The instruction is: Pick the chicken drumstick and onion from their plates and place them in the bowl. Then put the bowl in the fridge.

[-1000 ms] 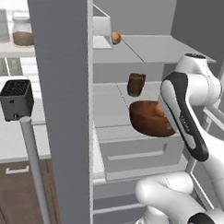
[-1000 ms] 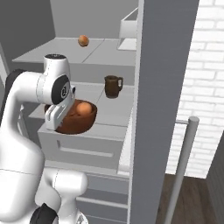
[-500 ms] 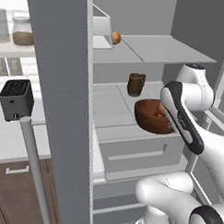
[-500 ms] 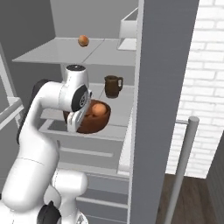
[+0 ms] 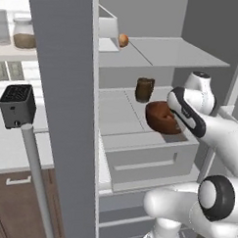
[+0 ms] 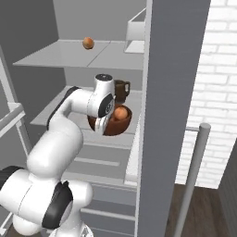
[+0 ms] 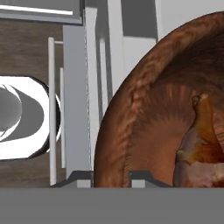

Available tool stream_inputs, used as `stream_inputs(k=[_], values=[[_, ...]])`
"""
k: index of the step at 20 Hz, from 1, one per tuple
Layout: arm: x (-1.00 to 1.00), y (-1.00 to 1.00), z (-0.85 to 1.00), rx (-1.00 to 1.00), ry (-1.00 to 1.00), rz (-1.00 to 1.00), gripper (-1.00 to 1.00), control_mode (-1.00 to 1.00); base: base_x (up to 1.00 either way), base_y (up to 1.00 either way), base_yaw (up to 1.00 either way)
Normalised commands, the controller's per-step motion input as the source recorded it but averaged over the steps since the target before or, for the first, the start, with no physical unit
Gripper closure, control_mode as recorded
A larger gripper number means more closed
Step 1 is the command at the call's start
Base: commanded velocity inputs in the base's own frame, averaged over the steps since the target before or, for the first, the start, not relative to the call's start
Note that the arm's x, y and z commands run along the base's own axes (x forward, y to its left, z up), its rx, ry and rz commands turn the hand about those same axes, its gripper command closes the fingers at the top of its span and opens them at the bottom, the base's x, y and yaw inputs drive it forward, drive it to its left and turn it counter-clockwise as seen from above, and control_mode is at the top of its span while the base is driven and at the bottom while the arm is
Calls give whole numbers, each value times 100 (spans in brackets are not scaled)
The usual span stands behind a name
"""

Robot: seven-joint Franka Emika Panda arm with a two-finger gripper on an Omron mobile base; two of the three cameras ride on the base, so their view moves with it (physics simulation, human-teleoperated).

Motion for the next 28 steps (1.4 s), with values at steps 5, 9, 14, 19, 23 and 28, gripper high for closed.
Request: stream_inputs(k=[5, 9, 14, 19, 23, 28], values=[[69, -5, -43, 0, -1, 0, 100, -100, 0, 0, 0], [52, 0, -4, 0, 0, 0, 100, -100, 0, 0, 0], [43, 0, 0, 0, 0, 0, 100, -100, 0, 0, 0], [42, 0, -9, 0, -3, 0, 100, -100, 0, 0, 0], [20, 0, -18, 0, -5, 0, 100, -100, 0, 0, 0], [0, 0, -12, 0, -3, 0, 100, -100, 0, 0, 0]])
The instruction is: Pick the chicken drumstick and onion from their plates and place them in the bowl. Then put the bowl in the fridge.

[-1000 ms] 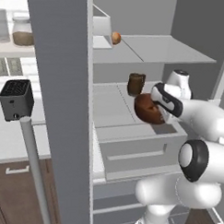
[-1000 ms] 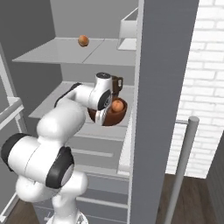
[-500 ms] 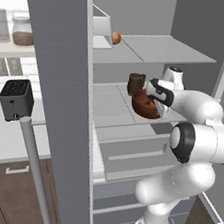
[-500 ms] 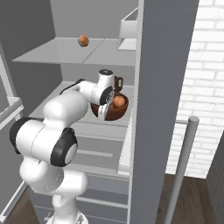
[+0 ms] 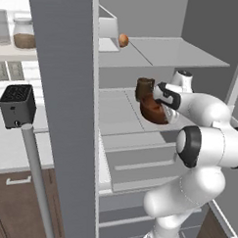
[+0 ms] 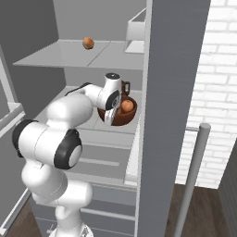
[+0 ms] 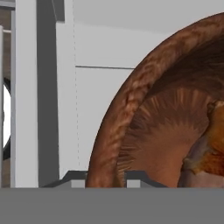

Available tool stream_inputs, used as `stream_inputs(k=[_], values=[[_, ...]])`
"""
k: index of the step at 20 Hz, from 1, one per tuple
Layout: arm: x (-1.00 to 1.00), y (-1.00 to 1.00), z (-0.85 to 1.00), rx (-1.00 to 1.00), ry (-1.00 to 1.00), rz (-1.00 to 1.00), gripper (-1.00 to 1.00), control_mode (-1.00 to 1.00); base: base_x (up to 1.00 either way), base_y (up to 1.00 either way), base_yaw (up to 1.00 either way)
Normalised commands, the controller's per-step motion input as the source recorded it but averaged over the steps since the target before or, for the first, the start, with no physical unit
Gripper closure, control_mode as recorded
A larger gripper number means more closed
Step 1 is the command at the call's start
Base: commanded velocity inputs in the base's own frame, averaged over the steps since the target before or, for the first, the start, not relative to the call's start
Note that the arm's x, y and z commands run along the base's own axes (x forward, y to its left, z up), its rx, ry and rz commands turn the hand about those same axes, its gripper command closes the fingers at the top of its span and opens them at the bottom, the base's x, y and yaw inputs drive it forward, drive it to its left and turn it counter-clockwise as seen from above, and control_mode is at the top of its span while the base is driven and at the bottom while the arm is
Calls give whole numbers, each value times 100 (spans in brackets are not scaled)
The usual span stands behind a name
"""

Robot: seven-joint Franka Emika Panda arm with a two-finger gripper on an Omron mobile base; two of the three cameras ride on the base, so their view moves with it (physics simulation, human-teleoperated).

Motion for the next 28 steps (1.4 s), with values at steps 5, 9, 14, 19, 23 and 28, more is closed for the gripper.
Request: stream_inputs(k=[5, 9, 14, 19, 23, 28], values=[[0, 0, 0, 0, 0, 0, -100, -100, 0, 0, 0], [-18, 0, 18, 0, -9, -1, -100, -100, 0, 0, 0], [-66, 0, 64, 0, -4, -8, -100, -100, 0, 0, 0], [-84, 13, 49, 0, 0, -14, -100, -100, 0, 0, 0], [-82, 33, 38, 2, 0, -21, -100, -100, 0, 0, 0], [-64, 37, 63, 12, 0, -32, -100, -100, 0, 0, 0]])
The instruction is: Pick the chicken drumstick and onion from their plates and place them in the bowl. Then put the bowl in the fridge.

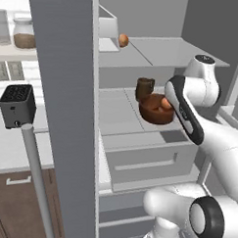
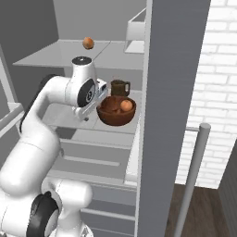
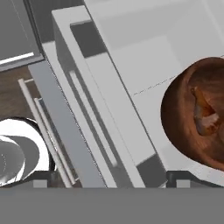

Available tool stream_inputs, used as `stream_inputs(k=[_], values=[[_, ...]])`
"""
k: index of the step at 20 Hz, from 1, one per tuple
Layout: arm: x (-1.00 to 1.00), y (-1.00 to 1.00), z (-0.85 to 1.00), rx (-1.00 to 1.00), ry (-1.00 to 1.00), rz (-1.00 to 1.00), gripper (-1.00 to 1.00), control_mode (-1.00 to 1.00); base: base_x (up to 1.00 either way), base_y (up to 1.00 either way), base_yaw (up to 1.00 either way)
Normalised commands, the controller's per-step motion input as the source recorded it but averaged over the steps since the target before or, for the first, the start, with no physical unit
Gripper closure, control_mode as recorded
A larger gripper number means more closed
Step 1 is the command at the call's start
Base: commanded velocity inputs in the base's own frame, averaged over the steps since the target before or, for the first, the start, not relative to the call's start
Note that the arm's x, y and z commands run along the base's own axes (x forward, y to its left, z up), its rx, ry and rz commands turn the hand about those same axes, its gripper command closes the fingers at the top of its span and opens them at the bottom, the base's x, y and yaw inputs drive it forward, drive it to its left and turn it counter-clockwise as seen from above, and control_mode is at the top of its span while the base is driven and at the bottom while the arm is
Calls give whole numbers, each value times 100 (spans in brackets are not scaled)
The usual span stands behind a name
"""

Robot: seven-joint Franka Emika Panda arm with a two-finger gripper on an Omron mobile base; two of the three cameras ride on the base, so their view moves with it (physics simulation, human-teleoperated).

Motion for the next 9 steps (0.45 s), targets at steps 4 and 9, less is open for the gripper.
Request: stream_inputs(k=[4, 9], values=[[-99, 30, 46, 20, 0, -39, -100, -100, 0, 0, 0], [-100, 27, 43, 17, 0, -42, -100, -100, 0, 0, 0]])
